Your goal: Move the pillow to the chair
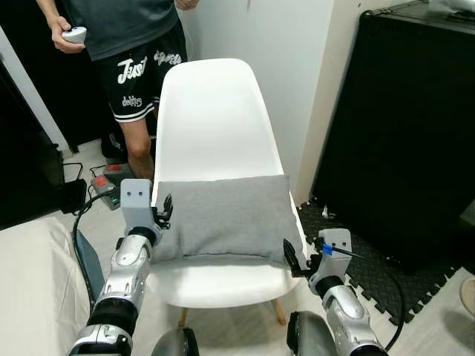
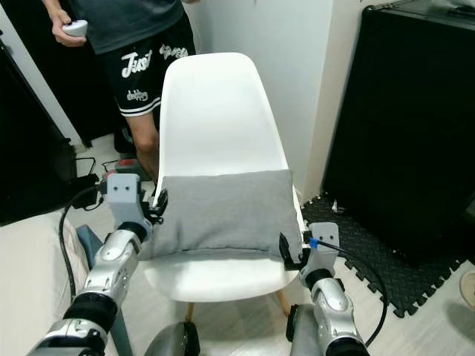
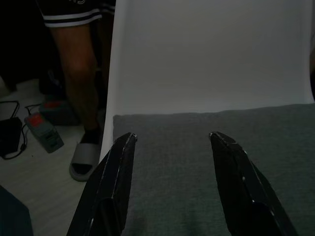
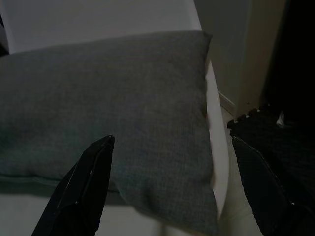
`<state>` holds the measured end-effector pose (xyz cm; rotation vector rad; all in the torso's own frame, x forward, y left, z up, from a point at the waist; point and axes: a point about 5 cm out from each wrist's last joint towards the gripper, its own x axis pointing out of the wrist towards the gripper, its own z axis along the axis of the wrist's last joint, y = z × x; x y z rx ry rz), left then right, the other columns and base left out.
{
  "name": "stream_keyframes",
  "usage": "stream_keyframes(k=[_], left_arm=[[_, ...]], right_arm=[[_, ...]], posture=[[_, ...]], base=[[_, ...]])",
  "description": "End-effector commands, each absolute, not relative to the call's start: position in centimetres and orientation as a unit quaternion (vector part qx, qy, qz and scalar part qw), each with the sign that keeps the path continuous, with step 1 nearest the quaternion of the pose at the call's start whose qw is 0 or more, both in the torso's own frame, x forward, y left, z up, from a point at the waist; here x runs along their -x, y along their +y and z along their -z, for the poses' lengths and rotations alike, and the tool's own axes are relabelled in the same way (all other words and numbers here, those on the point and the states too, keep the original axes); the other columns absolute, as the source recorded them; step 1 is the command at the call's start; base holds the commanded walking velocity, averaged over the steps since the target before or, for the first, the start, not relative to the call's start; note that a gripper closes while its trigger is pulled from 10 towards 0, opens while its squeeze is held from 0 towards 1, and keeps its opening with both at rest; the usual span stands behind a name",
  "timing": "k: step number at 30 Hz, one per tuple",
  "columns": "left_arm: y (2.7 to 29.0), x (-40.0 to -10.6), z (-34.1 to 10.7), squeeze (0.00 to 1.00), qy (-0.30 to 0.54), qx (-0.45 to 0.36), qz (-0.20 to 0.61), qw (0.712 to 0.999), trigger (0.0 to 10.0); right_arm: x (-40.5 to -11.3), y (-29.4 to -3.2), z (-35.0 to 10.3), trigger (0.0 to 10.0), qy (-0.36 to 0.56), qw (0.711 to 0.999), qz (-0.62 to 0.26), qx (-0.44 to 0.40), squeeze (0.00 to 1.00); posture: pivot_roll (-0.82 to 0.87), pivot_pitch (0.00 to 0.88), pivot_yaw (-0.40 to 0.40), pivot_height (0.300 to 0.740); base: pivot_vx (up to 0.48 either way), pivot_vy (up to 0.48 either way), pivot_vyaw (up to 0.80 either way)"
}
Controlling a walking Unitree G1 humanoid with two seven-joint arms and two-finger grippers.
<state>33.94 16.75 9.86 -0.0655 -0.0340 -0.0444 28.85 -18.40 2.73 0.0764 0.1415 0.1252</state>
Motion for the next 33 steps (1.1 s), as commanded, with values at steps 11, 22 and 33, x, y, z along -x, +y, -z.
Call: stream_keyframes(k=[11,22,33], left_arm=[[16.7,-33.6,-9.7,0.00,-0.014,0.033,0.022,0.999,10.0],[16.6,-33.7,-10.0,0.00,-0.019,0.036,0.020,0.999,10.0],[16.7,-33.8,-10.1,0.00,-0.016,0.033,0.015,0.999,10.0]], right_arm=[[-29.1,-17.8,-3.2,10.0,0.060,0.995,-0.074,-0.042,0.00],[-29.4,-17.8,-3.7,10.0,0.052,0.995,-0.079,-0.043,0.00],[-29.5,-17.9,-3.9,10.0,0.053,0.994,-0.080,-0.043,0.00]], posture=[[-0.05,0.045,0.053,0.661],[-0.05,0.045,0.048,0.711],[-0.05,0.049,0.046,0.740]], base=[[0.000,0.000,0.00],[0.000,0.000,0.00],[0.000,0.000,0.00]])
